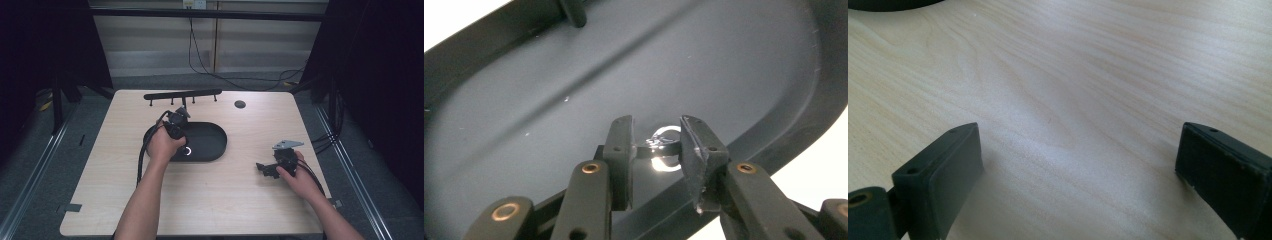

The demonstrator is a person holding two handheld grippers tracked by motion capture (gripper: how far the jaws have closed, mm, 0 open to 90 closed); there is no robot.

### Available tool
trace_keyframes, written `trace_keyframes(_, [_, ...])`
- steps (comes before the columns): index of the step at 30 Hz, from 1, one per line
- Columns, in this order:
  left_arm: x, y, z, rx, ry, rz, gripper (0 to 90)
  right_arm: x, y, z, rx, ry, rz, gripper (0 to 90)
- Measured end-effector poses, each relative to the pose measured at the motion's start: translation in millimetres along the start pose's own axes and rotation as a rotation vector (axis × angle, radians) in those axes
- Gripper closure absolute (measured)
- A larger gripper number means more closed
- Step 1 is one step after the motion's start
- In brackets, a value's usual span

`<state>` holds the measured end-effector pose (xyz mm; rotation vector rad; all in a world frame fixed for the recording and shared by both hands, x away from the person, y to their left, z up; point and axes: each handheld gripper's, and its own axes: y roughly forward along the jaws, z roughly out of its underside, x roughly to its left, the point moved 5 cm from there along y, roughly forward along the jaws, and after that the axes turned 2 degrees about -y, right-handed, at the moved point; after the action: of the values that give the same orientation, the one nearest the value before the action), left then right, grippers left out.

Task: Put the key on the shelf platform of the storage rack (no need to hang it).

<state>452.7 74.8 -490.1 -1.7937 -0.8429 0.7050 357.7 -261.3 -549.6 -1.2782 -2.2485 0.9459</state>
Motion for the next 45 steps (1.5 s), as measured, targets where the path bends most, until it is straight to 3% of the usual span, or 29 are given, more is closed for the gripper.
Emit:
trace_keyframes(5, [1.6,3.1,1.3,-0.016,-0.018,0.012,65.6,0.0,0.0,0.0,0.000,0.001,0.000,4.3])
trace_keyframes(12, [5.6,5.4,3.7,-0.014,-0.014,-0.011,63.1,-0.2,0.2,-0.1,-0.002,-0.003,0.000,4.3])
trace_keyframes(18, [7.8,7.8,4.8,-0.022,-0.042,-0.018,54.3,-0.2,0.3,-0.2,-0.001,-0.004,0.000,4.3])
trace_keyframes(41, [9.6,-4.8,6.5,-0.020,-0.051,-0.021,42.3,-0.1,0.5,-0.3,0.000,-0.004,0.000,4.1])
trace_keyframes(45, [9.3,-8.0,6.5,-0.039,-0.051,-0.019,41.7,-0.1,0.5,-0.3,0.000,-0.004,0.000,4.1])
